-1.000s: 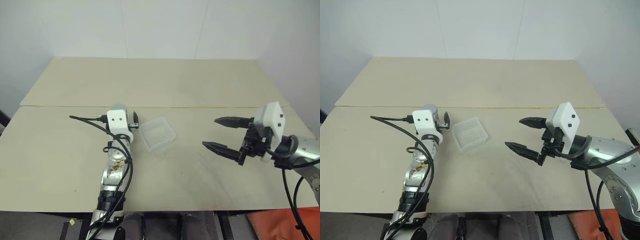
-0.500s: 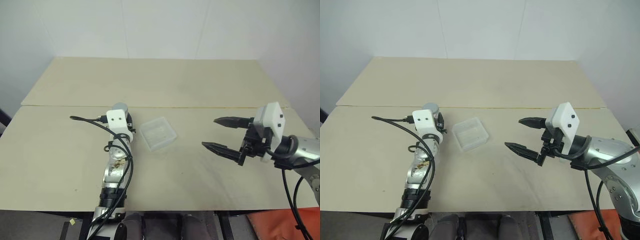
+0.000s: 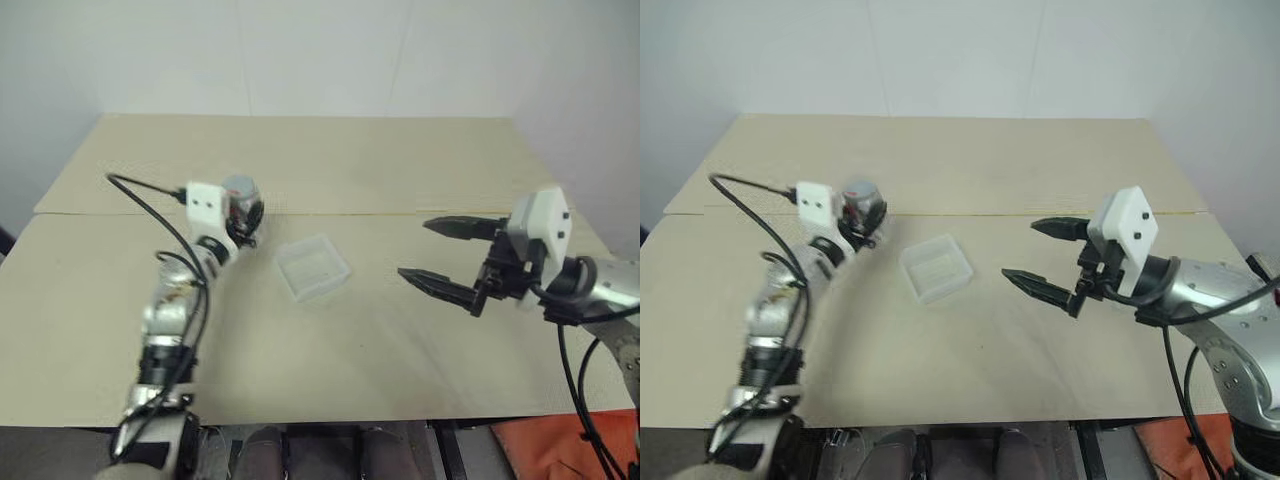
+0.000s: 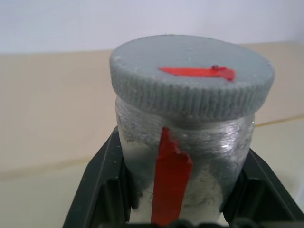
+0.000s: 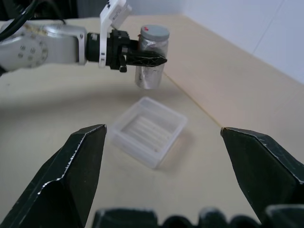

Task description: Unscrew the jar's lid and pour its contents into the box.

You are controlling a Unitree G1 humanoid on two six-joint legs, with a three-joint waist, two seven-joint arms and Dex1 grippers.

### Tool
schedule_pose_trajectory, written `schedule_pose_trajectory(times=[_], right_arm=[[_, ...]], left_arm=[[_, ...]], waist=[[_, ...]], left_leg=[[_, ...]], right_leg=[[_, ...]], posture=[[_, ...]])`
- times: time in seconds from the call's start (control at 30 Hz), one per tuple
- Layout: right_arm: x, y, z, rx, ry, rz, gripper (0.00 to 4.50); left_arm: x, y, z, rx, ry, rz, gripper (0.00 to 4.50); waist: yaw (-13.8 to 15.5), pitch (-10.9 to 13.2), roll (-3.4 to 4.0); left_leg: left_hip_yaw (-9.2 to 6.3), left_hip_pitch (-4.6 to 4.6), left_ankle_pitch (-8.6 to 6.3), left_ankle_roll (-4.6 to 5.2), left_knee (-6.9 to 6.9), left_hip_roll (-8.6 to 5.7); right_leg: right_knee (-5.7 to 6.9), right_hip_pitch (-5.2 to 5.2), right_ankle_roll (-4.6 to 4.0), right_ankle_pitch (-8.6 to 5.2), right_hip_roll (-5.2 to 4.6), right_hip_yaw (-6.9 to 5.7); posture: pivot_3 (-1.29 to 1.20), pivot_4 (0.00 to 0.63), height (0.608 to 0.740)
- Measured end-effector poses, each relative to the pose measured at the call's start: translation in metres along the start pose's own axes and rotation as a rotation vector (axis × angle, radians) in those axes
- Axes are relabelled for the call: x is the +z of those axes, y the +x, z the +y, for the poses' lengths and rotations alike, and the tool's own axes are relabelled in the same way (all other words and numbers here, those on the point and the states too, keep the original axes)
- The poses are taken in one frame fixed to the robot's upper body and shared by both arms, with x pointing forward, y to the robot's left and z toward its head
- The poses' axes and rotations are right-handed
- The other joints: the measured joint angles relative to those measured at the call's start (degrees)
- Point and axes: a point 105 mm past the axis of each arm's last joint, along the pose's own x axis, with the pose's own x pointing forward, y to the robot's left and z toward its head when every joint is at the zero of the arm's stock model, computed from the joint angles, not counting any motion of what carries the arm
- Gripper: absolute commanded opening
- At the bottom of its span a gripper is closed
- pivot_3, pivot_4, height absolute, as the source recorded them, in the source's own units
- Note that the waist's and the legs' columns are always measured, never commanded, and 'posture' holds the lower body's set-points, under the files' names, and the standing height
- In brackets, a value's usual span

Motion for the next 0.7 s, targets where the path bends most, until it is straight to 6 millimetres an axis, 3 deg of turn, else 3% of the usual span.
schedule_pose_trajectory(times=[0.23, 0.37, 0.5, 0.7], right_arm=[[0.015, 0.022, -0.006, 0.061, -0.003, -0.067, 4.50], [0.028, 0.039, -0.006, 0.107, -0.008, -0.115, 4.50], [0.049, 0.056, -0.005, 0.140, -0.012, -0.177, 4.50], [0.070, 0.093, 0.002, 0.186, 0.047, -0.225, 4.50]], left_arm=[[0.046, -0.025, 0.007, -0.488, 0.040, 0.059, 1.94], [0.062, -0.034, -0.003, -0.743, 0.081, 0.062, 1.94], [0.062, -0.036, -0.019, -0.942, 0.112, 0.062, 1.94], [0.041, -0.018, -0.050, -1.069, 0.098, 0.042, 1.94]], waist=[[-0.15, 0.01, 0.01], [0.22, 0.01, 0.02], [0.32, 0.01, 0.03], [0.12, 0.01, 0.03]], left_leg=[[0.39, -0.04, 0.10, -0.17, 0.00, 0.00], [0.48, -0.09, 0.11, -0.19, 0.02, -0.02], [0.50, -0.15, 0.12, -0.19, 0.03, -0.01], [0.48, -0.32, 0.12, -0.19, 0.09, 0.01]], right_leg=[[0.00, -0.03, 0.00, -0.01, 0.01, -0.05], [0.02, -0.02, -0.01, -0.02, 0.00, -0.07], [0.09, -0.04, 0.00, -0.02, 0.01, -0.09], [0.16, -0.17, 0.00, -0.01, 0.02, -0.12]], posture=[[0.00, 0.150, 0.740], [0.00, 0.150, 0.740], [0.00, 0.150, 0.740], [0.00, 0.150, 0.740]])
